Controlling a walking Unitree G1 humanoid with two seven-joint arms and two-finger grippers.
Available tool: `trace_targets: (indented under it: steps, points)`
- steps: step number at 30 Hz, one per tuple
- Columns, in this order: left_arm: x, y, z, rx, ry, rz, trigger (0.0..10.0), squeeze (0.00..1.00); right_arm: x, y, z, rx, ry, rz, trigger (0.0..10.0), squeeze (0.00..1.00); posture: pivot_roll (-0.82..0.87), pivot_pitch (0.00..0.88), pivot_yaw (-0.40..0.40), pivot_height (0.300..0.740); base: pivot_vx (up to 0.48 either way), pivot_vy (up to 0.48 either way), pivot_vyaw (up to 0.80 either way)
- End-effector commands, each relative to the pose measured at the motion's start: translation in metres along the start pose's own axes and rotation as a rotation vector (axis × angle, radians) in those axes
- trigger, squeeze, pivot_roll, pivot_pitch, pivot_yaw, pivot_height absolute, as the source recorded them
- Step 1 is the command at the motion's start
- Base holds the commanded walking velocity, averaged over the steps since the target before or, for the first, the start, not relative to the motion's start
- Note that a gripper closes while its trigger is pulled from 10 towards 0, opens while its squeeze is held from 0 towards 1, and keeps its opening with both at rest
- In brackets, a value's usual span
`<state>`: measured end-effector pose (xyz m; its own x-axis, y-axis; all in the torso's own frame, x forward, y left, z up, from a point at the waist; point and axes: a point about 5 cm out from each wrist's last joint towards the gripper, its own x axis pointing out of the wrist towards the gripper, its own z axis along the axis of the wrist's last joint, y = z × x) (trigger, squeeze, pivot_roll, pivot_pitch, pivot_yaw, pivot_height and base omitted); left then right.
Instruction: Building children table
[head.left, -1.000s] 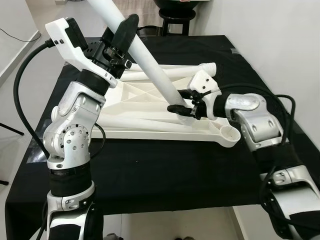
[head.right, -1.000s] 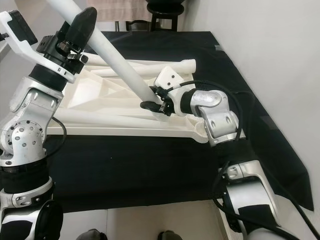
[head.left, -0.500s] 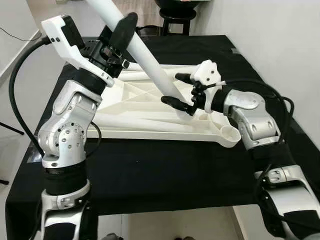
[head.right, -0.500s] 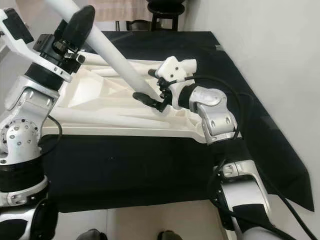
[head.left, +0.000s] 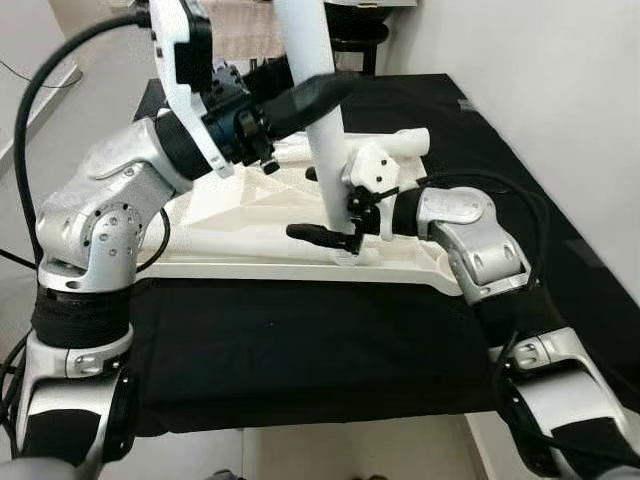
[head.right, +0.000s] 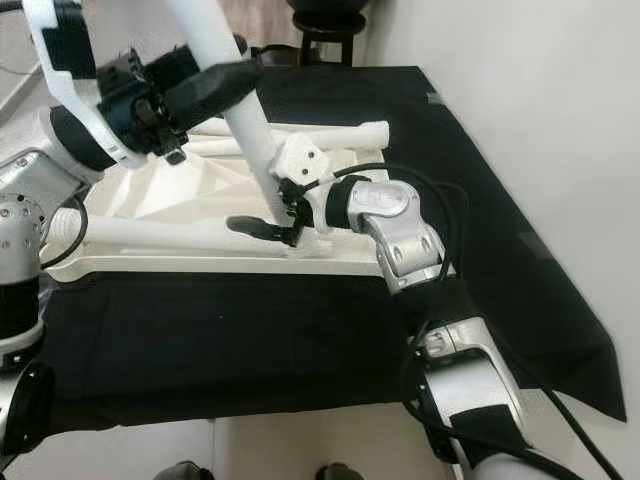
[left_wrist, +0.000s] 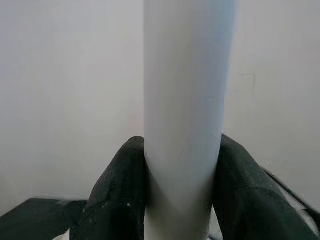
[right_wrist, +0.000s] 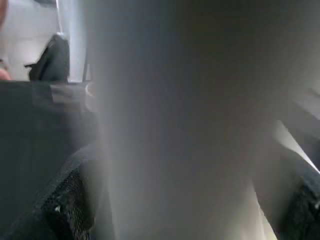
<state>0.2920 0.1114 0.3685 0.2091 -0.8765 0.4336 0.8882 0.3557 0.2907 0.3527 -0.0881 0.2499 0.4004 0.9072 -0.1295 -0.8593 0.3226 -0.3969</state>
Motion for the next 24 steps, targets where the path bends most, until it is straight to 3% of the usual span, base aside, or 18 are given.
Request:
trace_targets:
  steps: [1,2,7,9,10,12,24]
  points:
    - [0.014,-0.015,0.001,-0.033,-0.022,-0.155,0.0,0.0,0.008,0.006,-0.001,0.017,0.013,0.04,10.0,0.0,-0.02,0.057,-0.018,0.74,0.0,0.0,0.0]
    - [0.02,-0.014,0.011,-0.051,-0.07,-0.192,0.0,0.0,0.011,0.007,-0.003,0.034,0.004,0.034,10.0,0.0,-0.02,0.051,-0.015,0.74,0.0,0.0,0.0]
    - [0.024,-0.014,0.021,-0.081,-0.134,-0.228,0.0,0.0,0.013,0.008,-0.003,0.057,-0.012,0.029,9.4,0.0,-0.02,0.044,-0.014,0.74,0.0,0.0,0.0]
    - [0.026,-0.012,0.024,-0.066,-0.148,-0.263,0.0,0.0,0.016,0.01,-0.004,0.076,-0.015,0.041,7.3,0.0,-0.02,0.039,-0.018,0.74,0.0,0.0,0.0]
    - [0.026,-0.012,0.024,-0.066,-0.148,-0.263,0.0,0.0,0.016,0.01,-0.004,0.076,-0.015,0.041,7.3,0.0,-0.02,0.039,-0.018,0.74,0.0,0.0,0.0]
    - [0.027,-0.011,0.026,-0.058,-0.156,-0.272,0.0,0.0,0.02,0.014,-0.003,0.118,-0.042,0.067,9.6,0.0,-0.03,0.032,-0.022,0.74,0.0,0.0,0.0]
    - [0.026,-0.006,0.028,-0.08,-0.209,-0.261,0.0,0.0,0.03,0.025,0.019,0.224,-0.275,0.115,10.0,0.0,-0.03,0.022,-0.019,0.74,0.0,0.0,0.0]
